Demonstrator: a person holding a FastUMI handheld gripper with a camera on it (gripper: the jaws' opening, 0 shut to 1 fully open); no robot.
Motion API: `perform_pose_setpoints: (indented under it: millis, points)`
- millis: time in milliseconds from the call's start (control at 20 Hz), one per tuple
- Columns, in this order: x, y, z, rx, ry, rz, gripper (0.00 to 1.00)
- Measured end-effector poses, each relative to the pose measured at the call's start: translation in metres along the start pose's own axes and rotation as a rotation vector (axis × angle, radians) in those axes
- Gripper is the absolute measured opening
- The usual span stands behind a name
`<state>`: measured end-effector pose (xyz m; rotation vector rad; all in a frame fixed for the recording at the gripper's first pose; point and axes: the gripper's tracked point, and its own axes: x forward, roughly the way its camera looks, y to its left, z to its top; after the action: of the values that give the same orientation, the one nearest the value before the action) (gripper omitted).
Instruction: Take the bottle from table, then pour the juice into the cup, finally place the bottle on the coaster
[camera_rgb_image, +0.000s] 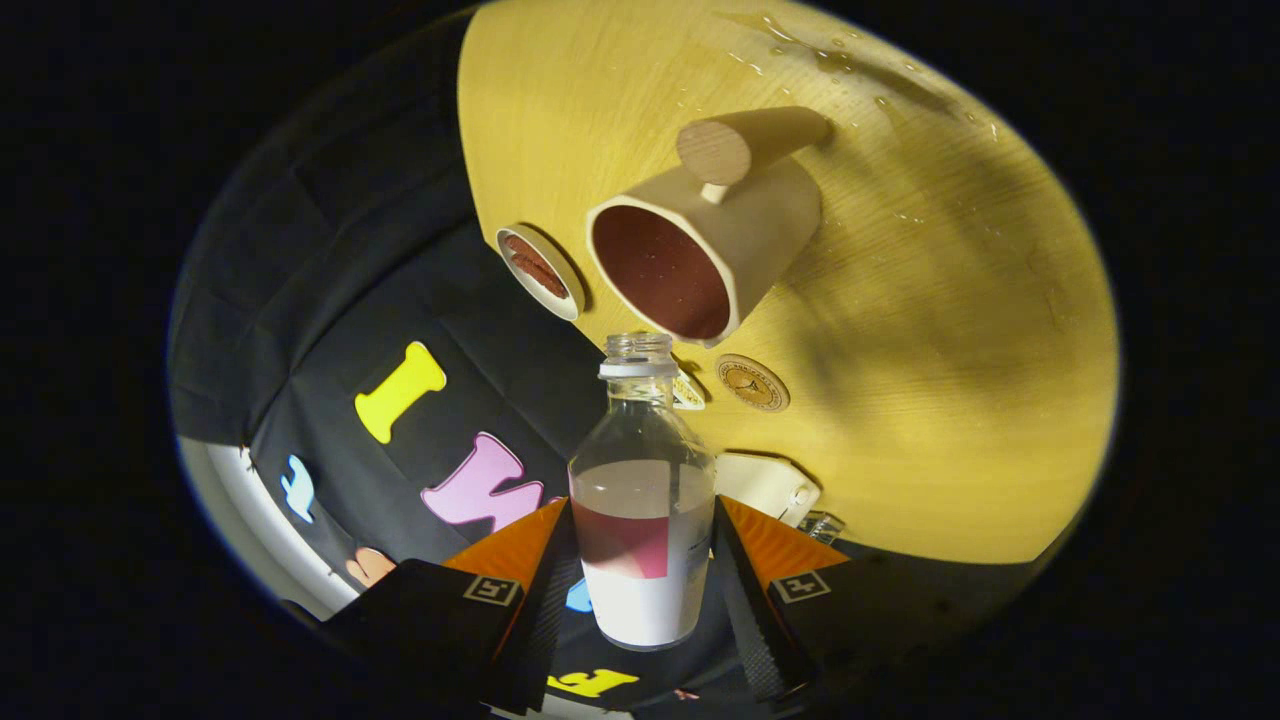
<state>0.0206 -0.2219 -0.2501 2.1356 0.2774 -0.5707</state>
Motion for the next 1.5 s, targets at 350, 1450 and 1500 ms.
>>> perform_pose_setpoints:
  millis: [350, 1450, 1500]
  points:
    - [-0.022, 0.002, -0.009, -0.509, -0.167, 0.049, 0.76]
    - [-0.030, 0.100, -0.092, -1.790, -0.706, 0.123, 0.76]
    - [-0.024, 0.101, -0.097, -1.823, -0.712, 0.129, 0.76]
